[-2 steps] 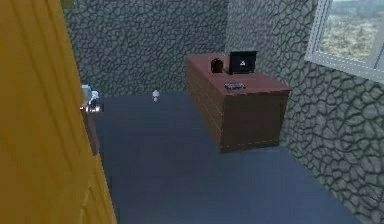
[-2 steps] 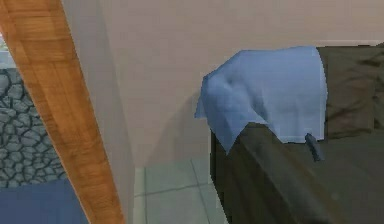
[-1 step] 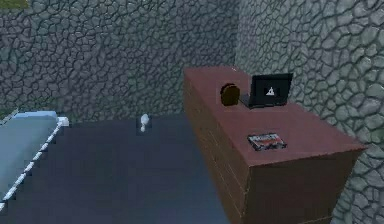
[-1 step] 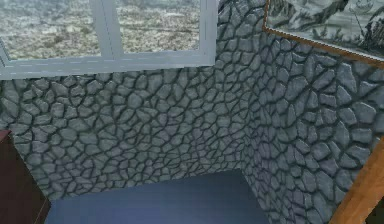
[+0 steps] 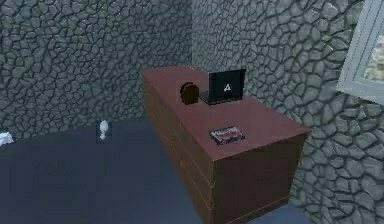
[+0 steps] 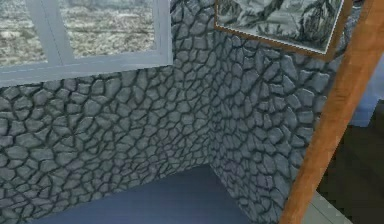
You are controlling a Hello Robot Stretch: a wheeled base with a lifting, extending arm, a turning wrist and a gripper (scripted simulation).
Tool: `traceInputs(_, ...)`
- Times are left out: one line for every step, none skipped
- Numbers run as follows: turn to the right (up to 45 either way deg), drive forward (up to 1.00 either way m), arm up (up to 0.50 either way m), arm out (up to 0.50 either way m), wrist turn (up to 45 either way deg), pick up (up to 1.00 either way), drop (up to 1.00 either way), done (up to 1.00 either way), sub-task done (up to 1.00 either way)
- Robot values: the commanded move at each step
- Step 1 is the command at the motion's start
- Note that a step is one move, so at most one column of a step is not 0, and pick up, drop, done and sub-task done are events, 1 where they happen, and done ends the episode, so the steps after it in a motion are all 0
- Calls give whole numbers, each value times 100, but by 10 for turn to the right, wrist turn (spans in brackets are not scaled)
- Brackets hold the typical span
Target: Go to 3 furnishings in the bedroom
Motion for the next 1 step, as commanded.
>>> traceInputs(0,0,0,0,0,0,0,0,100)
